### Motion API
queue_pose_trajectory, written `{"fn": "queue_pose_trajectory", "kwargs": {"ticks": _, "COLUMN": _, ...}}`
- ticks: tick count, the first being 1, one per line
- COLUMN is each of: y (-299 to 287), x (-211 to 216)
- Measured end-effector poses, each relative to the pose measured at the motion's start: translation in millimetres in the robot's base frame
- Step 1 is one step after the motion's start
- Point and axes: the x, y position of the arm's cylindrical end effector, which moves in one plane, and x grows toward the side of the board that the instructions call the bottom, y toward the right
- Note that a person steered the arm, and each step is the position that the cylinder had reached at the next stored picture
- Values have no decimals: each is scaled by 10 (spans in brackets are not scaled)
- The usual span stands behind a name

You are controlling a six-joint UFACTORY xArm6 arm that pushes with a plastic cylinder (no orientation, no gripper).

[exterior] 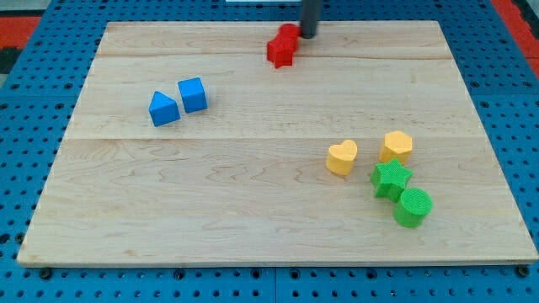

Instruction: Move the red blocks towards the left side

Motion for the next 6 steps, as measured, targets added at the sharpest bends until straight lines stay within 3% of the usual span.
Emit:
{"fn": "queue_pose_trajectory", "kwargs": {"ticks": 1, "y": -84, "x": -113}}
{"fn": "queue_pose_trajectory", "kwargs": {"ticks": 2, "y": 362, "x": 359}}
{"fn": "queue_pose_trajectory", "kwargs": {"ticks": 3, "y": 328, "x": 588}}
{"fn": "queue_pose_trajectory", "kwargs": {"ticks": 4, "y": -179, "x": 545}}
{"fn": "queue_pose_trajectory", "kwargs": {"ticks": 5, "y": -140, "x": 663}}
{"fn": "queue_pose_trajectory", "kwargs": {"ticks": 6, "y": -231, "x": 1680}}
